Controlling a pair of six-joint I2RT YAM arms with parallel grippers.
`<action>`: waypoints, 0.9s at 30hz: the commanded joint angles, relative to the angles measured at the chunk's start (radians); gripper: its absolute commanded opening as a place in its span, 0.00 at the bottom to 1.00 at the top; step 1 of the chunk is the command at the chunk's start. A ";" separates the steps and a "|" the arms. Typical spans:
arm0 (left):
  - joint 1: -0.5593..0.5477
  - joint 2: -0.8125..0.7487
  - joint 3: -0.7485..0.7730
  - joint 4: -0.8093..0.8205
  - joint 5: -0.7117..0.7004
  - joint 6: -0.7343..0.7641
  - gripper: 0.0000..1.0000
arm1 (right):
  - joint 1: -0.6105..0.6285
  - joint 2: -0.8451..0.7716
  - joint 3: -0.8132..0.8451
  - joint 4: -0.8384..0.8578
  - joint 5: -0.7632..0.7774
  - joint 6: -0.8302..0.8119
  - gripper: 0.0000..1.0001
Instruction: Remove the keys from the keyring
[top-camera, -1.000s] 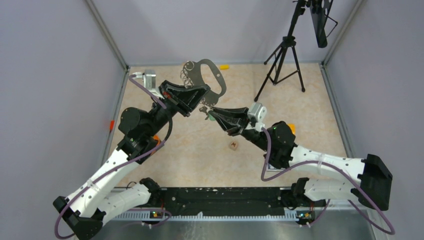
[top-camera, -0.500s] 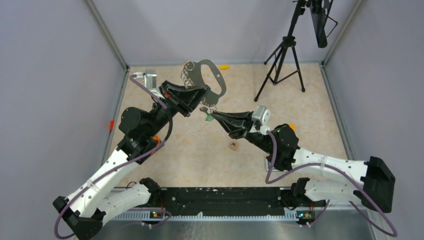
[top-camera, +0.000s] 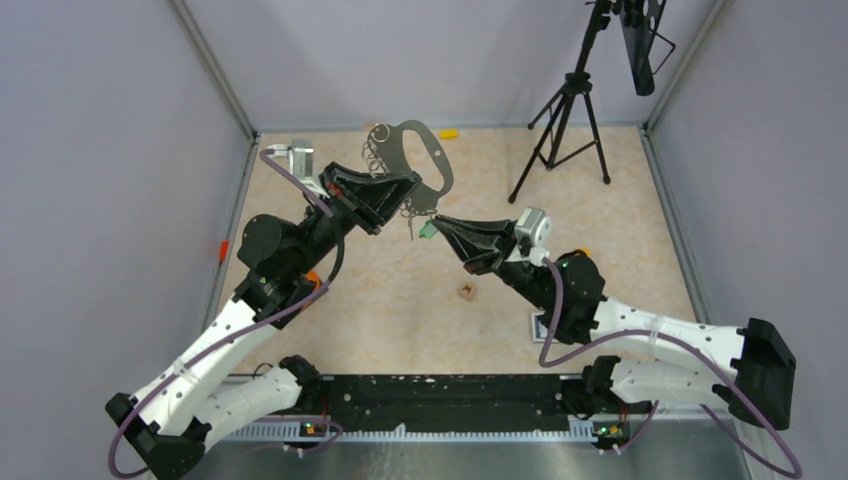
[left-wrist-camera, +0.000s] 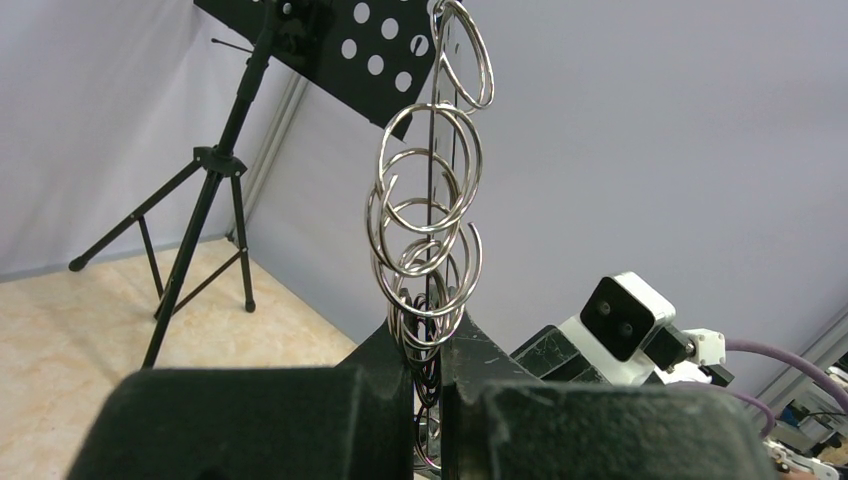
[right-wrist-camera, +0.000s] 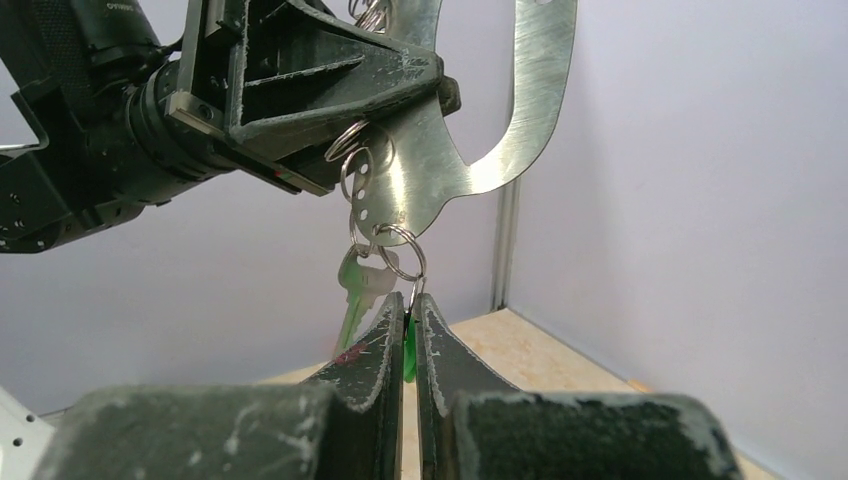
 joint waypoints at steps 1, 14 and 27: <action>-0.003 -0.024 0.039 0.079 0.011 -0.016 0.00 | 0.009 -0.010 0.024 0.008 0.093 0.014 0.00; -0.002 -0.041 0.031 0.040 -0.034 -0.009 0.00 | 0.009 -0.056 -0.009 0.061 0.127 -0.020 0.00; -0.002 -0.045 0.019 0.032 -0.054 -0.010 0.00 | 0.010 -0.095 -0.048 0.121 0.131 -0.054 0.00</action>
